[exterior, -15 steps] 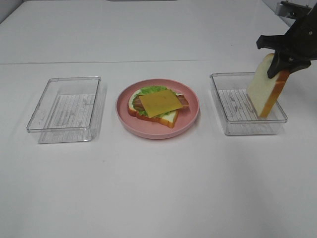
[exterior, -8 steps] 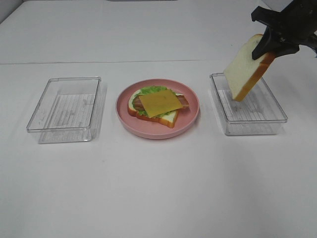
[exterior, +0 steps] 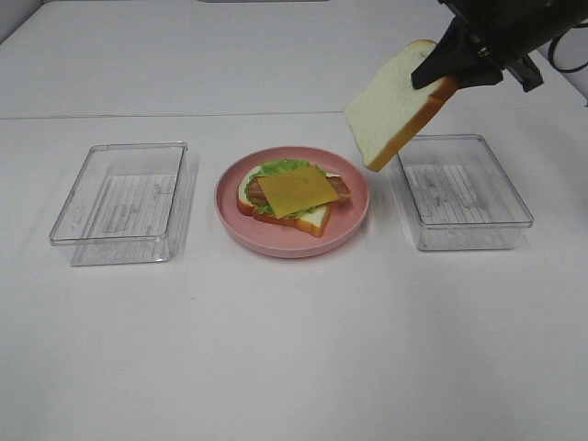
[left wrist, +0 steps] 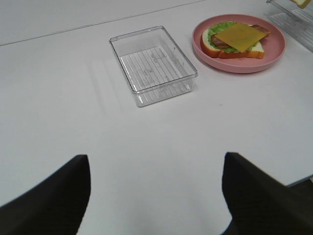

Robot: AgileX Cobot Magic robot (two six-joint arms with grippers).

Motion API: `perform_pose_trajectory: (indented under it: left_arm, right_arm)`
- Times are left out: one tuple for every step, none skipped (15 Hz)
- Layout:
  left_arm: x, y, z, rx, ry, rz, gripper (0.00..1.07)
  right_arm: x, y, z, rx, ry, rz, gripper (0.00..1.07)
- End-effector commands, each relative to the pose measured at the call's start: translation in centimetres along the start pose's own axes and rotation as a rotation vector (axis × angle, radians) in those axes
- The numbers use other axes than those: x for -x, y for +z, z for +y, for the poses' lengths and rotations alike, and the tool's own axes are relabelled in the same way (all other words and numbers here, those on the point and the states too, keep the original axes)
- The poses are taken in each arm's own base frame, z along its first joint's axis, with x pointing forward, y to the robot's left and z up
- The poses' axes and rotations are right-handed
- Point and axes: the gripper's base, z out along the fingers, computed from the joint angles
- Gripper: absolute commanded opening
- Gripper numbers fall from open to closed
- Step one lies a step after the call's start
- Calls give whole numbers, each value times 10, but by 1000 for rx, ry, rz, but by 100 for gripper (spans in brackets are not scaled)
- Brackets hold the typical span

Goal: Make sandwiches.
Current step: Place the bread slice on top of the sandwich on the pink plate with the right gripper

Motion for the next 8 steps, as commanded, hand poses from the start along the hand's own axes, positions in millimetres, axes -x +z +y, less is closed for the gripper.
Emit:
perform_pose_trajectory:
  left_arm:
    - [-1,-2,1,0,4,-28,72]
    - [-1,-2,1,0,4,-28,72]
    - [-1,-2,1,0,4,-28,72]
    - [-1,-2,1,0,4,-28,72]
    - [-1,-2,1,0,4,-28,72]
    - [-1,-2,1,0,4,-28,72]
    - [-1,-2,1,0,4,-28,72]
    - [-1,-2,1,0,4,-28,72]
  right_arm:
    - [-4,16,30,35,-76,11,0]
    - [-6,25,43,39,-105,3,0]
    - [-8,33,54,42,-125,-10,0]
    - [-10,43,64,53,-138,-19,0]
    - [-11,52,69,70,-130,-21,0]
    - [-13,72,70,117,-70,-7,0]
    - [-13,77,68,135,-42,-3,0]
    - [-13,89,63,166,12,9,0]
